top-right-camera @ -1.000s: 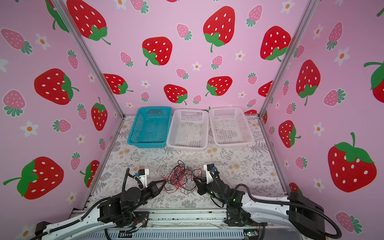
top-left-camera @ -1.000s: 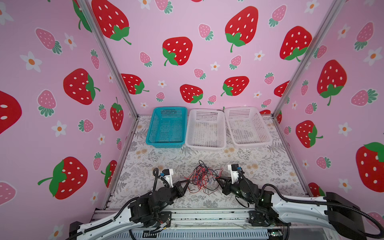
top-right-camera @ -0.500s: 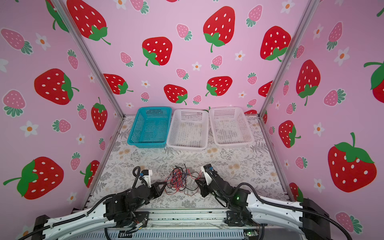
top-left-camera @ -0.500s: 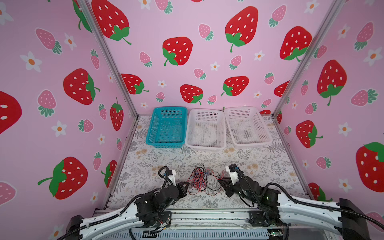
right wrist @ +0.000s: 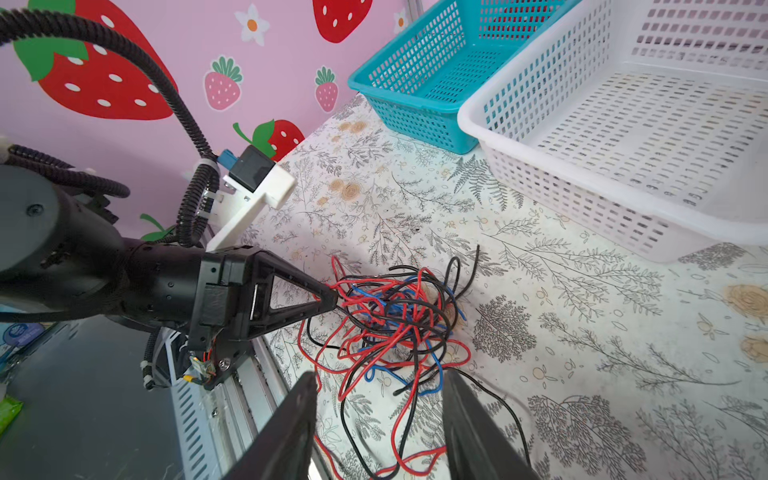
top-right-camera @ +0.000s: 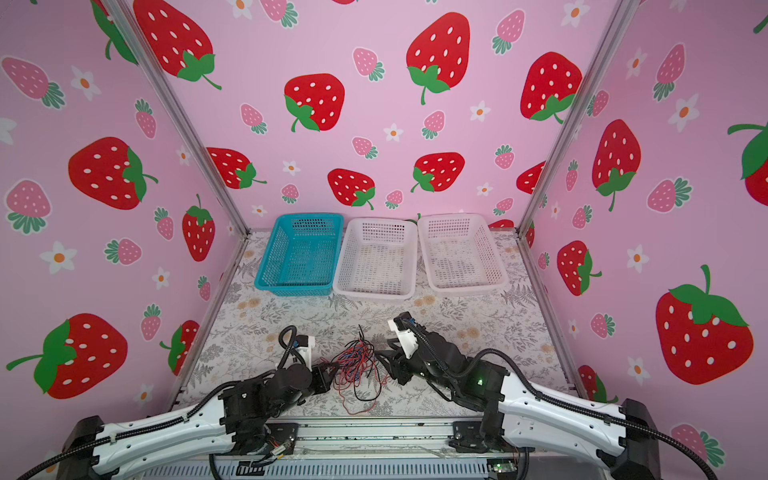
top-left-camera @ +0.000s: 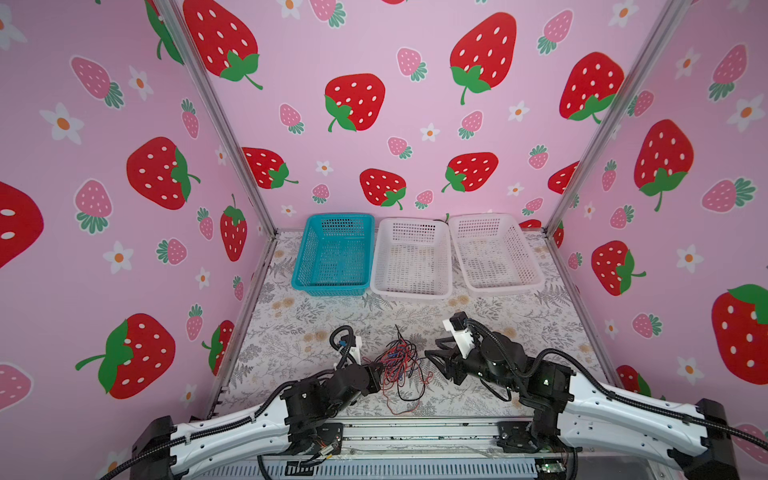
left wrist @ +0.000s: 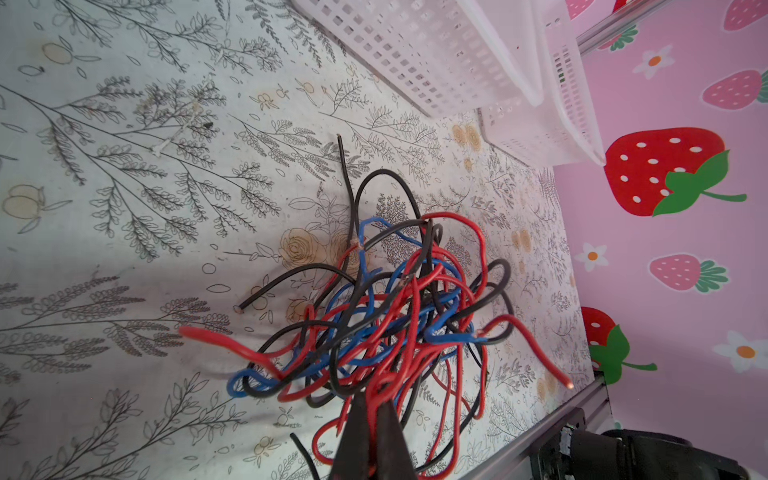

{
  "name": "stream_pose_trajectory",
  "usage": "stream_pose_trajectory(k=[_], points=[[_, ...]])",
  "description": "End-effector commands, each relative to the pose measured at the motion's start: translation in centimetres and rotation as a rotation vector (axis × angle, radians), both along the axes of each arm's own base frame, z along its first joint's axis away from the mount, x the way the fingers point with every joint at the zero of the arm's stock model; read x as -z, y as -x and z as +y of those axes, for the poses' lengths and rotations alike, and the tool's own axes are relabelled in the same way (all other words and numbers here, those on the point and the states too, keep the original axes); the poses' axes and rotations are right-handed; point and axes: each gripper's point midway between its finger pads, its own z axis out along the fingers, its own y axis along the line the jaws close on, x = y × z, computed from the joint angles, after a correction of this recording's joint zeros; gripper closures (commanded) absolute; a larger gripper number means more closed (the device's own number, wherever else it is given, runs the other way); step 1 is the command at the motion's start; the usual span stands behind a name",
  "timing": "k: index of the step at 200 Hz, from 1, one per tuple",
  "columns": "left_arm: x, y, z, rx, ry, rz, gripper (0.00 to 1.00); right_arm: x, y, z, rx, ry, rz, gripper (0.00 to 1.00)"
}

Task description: Untangle the cables

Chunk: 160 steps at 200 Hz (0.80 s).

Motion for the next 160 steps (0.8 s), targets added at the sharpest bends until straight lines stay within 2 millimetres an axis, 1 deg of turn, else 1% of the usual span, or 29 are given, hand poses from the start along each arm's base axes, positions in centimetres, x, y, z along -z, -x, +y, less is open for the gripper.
stream_pose_trajectory(k=[1, 22, 43, 54, 73, 89, 97, 130, 148, 160], points=[[-2.4, -0.7, -0.8, -0.002, 0.042, -0.048, 1.0, 1.8, 0.7, 1.5, -0.072, 0.057, 0.046, 0.49], [-2.7, -0.6, -1.4, 0.024, 0.057, -0.053, 1.0, 3.3, 0.7, 3.0, -0.097, 0.09, 0.077, 0.49], [-2.6, -0.4, -1.9, 0.05, 0.06, -0.044, 1.0, 4.9, 0.1, 4.2, -0.092, 0.137, 0.113, 0.49], [-2.5, -0.2, -2.2, 0.063, 0.061, -0.036, 1.0, 5.4, -0.5, 4.5, -0.076, 0.152, 0.125, 0.51], [-2.1, 0.0, -2.3, 0.075, 0.057, -0.025, 1.0, 6.4, -1.6, 4.6, -0.043, 0.142, 0.147, 0.52], [-2.2, 0.0, -2.3, 0.076, 0.065, -0.028, 1.0, 7.7, -2.5, 4.7, -0.024, 0.141, 0.192, 0.57], [-2.3, 0.0, -2.4, 0.077, 0.071, -0.031, 1.0, 8.2, -2.5, 5.0, -0.033, 0.145, 0.206, 0.6], [-2.9, 0.1, -2.7, 0.092, 0.092, -0.047, 1.0, 9.7, -2.8, 5.7, -0.028, 0.156, 0.221, 0.65], [-3.3, 0.1, -2.7, 0.097, 0.101, -0.058, 1.0, 10.4, -3.0, 5.8, -0.023, 0.164, 0.226, 0.76], [-3.6, 0.1, -2.7, 0.101, 0.116, -0.07, 1.0, 10.9, -3.3, 5.5, -0.001, 0.178, 0.218, 0.77]])
